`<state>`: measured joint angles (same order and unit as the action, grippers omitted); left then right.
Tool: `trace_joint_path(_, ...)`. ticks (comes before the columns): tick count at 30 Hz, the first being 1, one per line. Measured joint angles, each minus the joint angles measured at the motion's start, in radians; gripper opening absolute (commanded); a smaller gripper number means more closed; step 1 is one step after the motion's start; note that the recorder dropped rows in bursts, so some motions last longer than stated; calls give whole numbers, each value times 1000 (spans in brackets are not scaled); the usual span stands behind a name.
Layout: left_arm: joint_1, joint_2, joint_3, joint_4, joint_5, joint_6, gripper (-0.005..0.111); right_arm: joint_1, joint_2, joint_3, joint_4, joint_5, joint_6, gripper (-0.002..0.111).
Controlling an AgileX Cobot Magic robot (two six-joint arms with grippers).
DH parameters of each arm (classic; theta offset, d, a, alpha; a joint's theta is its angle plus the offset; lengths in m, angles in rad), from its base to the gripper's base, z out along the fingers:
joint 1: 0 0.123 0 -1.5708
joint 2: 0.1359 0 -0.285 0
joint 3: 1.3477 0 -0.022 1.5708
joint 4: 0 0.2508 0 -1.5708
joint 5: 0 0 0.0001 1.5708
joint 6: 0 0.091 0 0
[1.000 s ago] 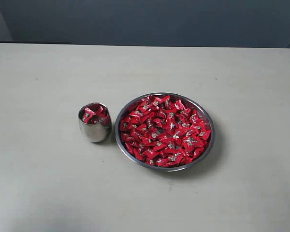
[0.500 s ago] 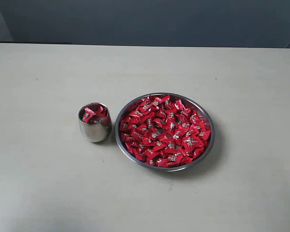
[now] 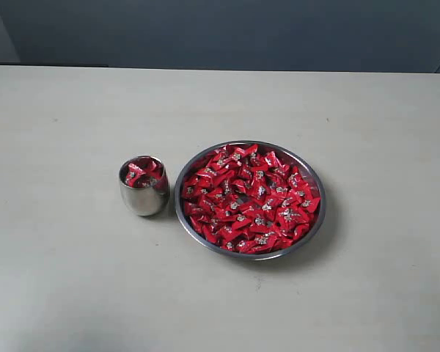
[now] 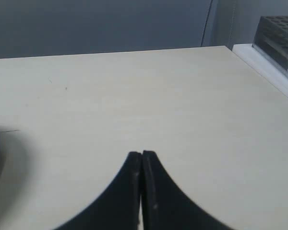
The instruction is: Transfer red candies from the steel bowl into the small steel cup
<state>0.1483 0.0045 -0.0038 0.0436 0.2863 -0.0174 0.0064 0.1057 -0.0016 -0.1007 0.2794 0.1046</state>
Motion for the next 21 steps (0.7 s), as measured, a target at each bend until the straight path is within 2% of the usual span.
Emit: trace_joint_path(21, 0, 0, 0, 0, 0, 0, 0, 0, 0, 0, 50, 0, 0, 0)
